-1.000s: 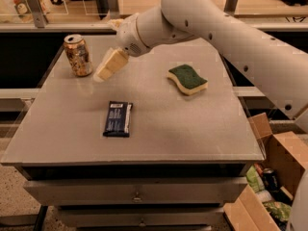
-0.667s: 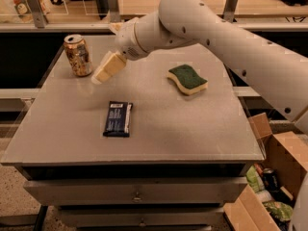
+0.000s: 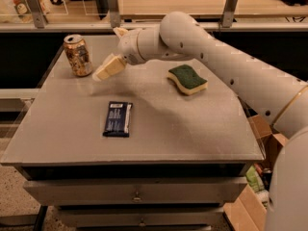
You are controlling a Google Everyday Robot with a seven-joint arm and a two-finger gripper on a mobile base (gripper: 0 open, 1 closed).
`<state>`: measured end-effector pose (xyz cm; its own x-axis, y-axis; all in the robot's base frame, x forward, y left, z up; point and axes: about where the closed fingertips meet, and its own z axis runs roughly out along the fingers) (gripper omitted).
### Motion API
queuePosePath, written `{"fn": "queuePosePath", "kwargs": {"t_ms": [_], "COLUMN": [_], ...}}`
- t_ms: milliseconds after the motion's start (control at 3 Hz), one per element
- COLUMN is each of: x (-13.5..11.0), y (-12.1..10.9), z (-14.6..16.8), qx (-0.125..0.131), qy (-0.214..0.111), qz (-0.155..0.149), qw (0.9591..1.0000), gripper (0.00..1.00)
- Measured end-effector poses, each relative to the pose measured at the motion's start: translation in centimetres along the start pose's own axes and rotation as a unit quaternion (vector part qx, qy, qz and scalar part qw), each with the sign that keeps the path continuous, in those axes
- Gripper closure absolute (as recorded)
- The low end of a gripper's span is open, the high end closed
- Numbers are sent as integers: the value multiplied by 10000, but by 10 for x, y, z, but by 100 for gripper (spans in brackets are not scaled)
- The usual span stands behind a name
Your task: Pick orange can
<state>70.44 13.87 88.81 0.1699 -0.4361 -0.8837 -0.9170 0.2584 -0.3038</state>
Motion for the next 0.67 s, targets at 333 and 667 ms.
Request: {"fn": "queuePosePath", "kwargs": {"t_ms": [333, 667], "x": [13, 15], "y": [-18, -36], "z": [27, 54], "qx": [-76, -229], "qy": [-350, -618], "qz": [171, 200], "qw": [9992, 9976], "gripper": [0, 0]}}
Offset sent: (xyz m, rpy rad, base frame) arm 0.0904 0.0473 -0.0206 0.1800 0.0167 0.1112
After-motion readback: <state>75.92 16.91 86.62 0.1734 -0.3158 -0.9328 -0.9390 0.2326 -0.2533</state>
